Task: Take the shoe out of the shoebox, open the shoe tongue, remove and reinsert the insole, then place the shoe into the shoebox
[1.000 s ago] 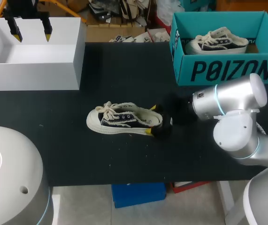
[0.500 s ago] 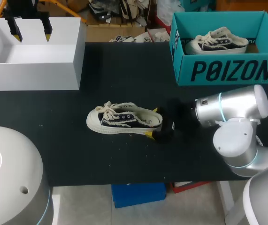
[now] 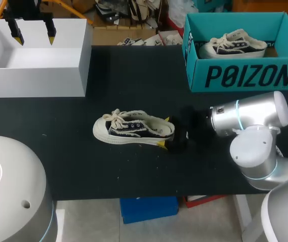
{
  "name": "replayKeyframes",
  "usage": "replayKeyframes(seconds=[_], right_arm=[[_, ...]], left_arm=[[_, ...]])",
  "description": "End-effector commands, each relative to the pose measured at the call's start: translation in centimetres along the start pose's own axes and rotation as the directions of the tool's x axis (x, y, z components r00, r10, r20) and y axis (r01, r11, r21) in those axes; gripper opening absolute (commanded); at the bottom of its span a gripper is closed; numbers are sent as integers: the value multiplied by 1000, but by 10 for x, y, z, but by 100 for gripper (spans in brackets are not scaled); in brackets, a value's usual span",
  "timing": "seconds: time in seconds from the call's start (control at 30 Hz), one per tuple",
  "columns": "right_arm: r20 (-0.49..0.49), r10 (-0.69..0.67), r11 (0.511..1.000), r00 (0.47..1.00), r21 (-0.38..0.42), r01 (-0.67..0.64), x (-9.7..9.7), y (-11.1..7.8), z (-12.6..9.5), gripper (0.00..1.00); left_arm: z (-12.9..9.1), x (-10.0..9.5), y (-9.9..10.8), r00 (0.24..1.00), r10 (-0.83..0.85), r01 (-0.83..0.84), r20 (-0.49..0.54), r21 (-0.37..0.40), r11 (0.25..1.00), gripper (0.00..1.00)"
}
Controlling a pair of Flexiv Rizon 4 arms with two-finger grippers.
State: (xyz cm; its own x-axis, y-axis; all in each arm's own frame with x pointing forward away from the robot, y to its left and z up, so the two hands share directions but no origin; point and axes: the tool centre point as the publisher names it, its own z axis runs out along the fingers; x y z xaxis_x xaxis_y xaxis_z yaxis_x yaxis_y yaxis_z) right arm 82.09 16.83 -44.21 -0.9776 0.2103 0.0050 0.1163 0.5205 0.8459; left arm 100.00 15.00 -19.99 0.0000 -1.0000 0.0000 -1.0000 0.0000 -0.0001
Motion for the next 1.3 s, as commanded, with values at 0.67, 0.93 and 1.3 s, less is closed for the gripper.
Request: replayKeyframes(seconds=[0.67,0.93,1.3], right_arm=[[0,2,1000,1000,2,-2,0,-1,2,0],[0,2,1000,1000,2,-2,0,-1,2,0],[0,2,1000,1000,2,-2,0,-1,2,0]], left_arm=[[-21,57,16,974,-194,192,117,27,981,100],[-17,115,75,980,-163,160,118,30,987,100],[7,194,148,979,-161,162,124,4,987,100]])
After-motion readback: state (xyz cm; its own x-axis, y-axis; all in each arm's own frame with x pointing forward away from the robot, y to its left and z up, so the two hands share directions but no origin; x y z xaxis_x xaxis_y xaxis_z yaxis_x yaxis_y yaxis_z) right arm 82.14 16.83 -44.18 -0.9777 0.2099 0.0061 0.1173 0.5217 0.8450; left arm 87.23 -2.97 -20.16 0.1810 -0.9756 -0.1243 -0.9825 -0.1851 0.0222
